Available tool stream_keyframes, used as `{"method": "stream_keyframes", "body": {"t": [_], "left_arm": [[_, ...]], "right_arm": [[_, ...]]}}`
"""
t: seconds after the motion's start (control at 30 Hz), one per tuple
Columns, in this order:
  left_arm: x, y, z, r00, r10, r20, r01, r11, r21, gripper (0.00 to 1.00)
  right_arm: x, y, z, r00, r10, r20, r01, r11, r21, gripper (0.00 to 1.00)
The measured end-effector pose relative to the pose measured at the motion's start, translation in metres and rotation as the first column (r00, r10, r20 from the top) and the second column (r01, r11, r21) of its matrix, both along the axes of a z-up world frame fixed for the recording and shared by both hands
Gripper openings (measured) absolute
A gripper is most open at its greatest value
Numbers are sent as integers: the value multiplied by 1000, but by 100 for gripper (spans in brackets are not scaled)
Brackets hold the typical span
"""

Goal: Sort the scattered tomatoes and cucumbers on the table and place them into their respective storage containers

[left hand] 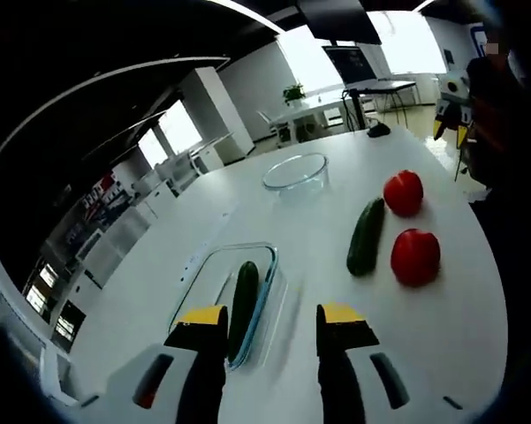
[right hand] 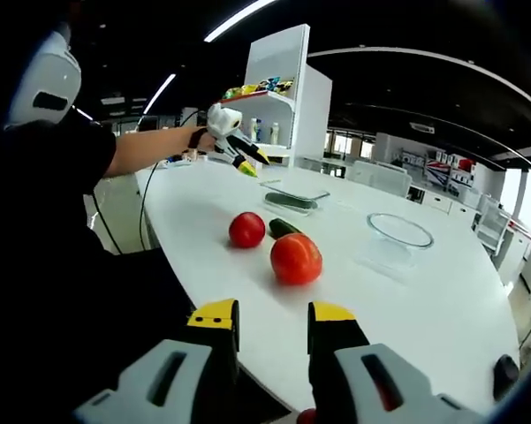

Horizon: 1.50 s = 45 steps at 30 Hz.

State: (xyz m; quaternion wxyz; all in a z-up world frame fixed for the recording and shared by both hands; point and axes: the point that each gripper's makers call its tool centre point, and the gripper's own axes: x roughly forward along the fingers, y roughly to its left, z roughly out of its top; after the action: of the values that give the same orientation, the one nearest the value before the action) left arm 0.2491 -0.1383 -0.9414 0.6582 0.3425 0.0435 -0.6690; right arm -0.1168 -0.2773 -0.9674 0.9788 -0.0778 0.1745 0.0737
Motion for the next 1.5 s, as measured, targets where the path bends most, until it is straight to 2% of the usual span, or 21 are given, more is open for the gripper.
{"method": "stream_keyframes", "body": {"t": [0.2,0.83,0.97,1.07,1.3,1.5], "left_arm": [[3,21,-7,999,30,-23,-30,1000,7,43],[-20,56,9,994,36,-105,-46,994,-98,44],[-21,63,6,993,60,-105,-68,994,-84,44],[-24,68,7,989,73,-129,-86,992,-97,44],[-40,79,15,982,89,-169,-115,982,-150,44],[-60,86,19,988,77,-137,-97,984,-152,45]], "right_arm": [[6,1,-4,1000,8,-15,-8,1000,5,30],[13,-1,-3,1000,3,5,-3,1000,15,30],[15,-4,-7,1000,1,-3,-1,1000,16,30],[16,-3,-7,1000,5,-1,-5,1000,18,30],[21,-5,-9,1000,7,-5,-7,1000,19,30],[22,-6,-9,1000,11,-10,-11,1000,17,30]]}}
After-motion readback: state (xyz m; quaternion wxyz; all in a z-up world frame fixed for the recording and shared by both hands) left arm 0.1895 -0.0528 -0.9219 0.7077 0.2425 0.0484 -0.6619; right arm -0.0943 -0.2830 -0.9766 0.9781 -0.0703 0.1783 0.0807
